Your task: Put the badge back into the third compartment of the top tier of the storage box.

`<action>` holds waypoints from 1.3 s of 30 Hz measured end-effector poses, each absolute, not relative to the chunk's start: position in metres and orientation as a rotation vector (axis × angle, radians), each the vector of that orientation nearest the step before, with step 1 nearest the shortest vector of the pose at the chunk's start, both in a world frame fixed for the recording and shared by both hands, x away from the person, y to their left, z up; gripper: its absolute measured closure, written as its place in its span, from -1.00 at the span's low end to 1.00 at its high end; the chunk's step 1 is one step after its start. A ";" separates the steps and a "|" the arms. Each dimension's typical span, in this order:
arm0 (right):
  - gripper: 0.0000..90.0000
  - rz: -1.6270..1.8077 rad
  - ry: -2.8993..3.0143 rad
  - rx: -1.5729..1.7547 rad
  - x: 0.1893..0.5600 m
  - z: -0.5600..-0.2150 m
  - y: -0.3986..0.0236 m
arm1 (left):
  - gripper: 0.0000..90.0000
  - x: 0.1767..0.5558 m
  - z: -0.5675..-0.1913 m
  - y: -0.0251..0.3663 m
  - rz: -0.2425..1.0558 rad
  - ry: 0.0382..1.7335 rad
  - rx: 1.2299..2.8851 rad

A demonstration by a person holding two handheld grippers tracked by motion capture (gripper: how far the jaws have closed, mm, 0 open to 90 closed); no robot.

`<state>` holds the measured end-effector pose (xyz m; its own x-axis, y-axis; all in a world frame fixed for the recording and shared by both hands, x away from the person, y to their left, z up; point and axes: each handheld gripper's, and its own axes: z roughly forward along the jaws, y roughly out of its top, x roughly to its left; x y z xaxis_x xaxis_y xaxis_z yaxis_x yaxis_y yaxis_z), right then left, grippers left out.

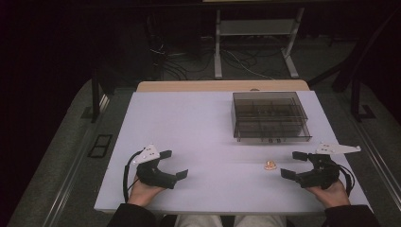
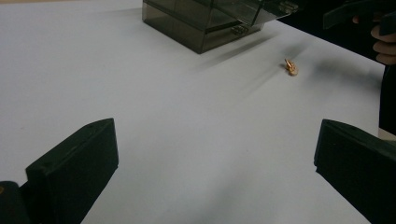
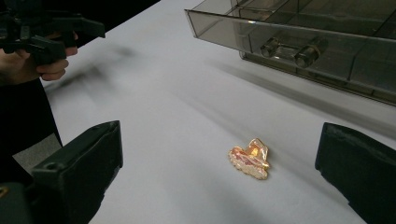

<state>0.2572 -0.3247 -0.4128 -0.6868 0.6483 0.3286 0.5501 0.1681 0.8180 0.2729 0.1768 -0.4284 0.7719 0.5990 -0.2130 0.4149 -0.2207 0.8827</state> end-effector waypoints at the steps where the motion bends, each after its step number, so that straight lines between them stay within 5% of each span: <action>1: -0.99 1.562 2.324 1.204 0.257 -0.413 -0.325 | -1.00 0.273 -0.429 0.177 0.210 0.779 1.853; 39: -0.99 1.396 2.518 1.212 0.285 -0.393 -0.332 | -1.00 0.272 -0.431 0.177 0.213 0.805 1.849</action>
<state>0.2850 -0.3319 -0.3933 -0.6990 0.6333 0.3323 0.6172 0.2996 0.7275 0.2721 0.1772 -0.4313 0.7568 0.6161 -0.2184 0.4277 -0.2142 0.8782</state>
